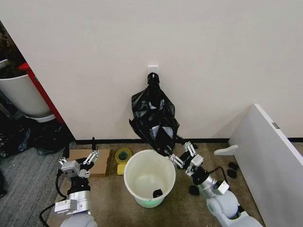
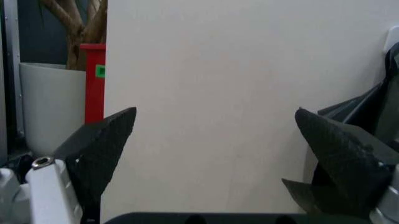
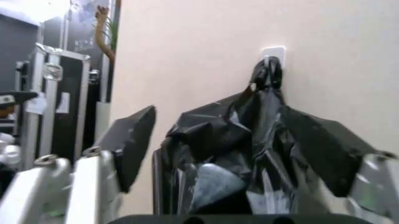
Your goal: Place the garbage bag over the trash bin.
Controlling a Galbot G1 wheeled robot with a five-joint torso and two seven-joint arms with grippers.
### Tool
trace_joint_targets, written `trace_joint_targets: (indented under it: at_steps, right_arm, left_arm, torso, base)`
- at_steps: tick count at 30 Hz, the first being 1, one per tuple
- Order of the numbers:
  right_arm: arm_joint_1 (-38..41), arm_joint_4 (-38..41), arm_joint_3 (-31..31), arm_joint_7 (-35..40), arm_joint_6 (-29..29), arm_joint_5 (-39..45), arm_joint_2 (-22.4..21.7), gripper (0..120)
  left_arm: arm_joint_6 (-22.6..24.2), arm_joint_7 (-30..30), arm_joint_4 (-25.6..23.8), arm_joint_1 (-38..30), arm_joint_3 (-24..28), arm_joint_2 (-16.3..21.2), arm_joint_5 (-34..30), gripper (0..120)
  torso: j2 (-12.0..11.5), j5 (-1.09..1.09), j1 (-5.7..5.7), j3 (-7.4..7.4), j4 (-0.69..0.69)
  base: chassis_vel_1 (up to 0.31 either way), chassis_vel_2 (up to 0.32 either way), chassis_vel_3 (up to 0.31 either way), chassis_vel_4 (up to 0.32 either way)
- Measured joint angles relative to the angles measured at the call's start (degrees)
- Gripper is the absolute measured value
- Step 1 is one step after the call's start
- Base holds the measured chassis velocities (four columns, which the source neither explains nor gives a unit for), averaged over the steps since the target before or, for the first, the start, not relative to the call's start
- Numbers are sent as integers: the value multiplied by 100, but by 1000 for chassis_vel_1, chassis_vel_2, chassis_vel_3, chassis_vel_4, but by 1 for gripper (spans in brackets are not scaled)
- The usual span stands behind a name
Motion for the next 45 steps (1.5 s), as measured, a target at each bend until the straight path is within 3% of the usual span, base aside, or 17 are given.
trace_joint_targets:
  at_steps: [2,5,10,18,22,26,27,29,32,36,40,45]
  right_arm:
    - [-8,34,-25,389,-133,-357,-15,85]
    - [93,-8,-91,1504,-525,-1714,-88,98]
    - [398,-74,-249,2217,-1243,-2800,-425,100]
    - [1195,-184,-1041,2708,-2343,-3354,-945,100]
    - [1452,-360,-1449,2938,-2689,-3647,-1007,100]
    - [1692,-511,-2012,3441,-3569,-4191,-956,100]
    - [1692,-511,-2012,3441,-3569,-4191,-956,100]
    - [1737,-575,-2071,3760,-4185,-4700,-879,100]
    - [1775,-637,-2066,4065,-4638,-5164,-795,100]
    - [1775,-618,-1991,4181,-4739,-5312,-744,100]
    - [1766,-610,-1897,4237,-4436,-5325,-670,91]
    - [1801,-720,-1678,4215,-3394,-5316,-467,72]
  left_arm:
    - [0,0,13,-7,-1,0,1,100]
    - [0,0,69,-28,0,7,8,100]
    - [2,0,161,-85,24,20,20,100]
    - [73,0,325,-223,80,25,32,100]
    - [95,-4,337,-248,82,25,32,100]
    - [114,-18,336,-267,60,39,32,100]
    - [114,-18,336,-267,60,39,32,100]
    - [115,-35,326,-265,37,51,29,100]
    - [116,-59,311,-250,7,72,20,100]
    - [116,-76,311,-242,-4,82,17,100]
    - [115,-78,310,-237,8,82,17,100]
    - [108,-79,297,-212,40,75,41,100]
  torso:
    - [0,0,0,0,0]
    - [0,0,0,0,0]
    - [0,0,0,0,0]
    - [0,-1,0,0,1]
    - [0,0,0,0,0]
    - [0,0,0,0,0]
    - [0,0,0,0,0]
    - [0,0,0,0,0]
    - [0,0,0,0,0]
    - [0,-1,0,0,0]
    - [0,-1,0,0,-1]
    - [0,0,0,0,0]
  base:
    - [0,0,0,0]
    - [0,0,0,0]
    - [0,0,0,0]
    - [0,0,0,0]
    - [0,0,0,0]
    - [0,0,0,0]
    - [0,0,0,0]
    - [0,0,0,0]
    - [0,0,0,0]
    - [0,0,0,0]
    - [0,0,0,0]
    - [0,0,0,0]
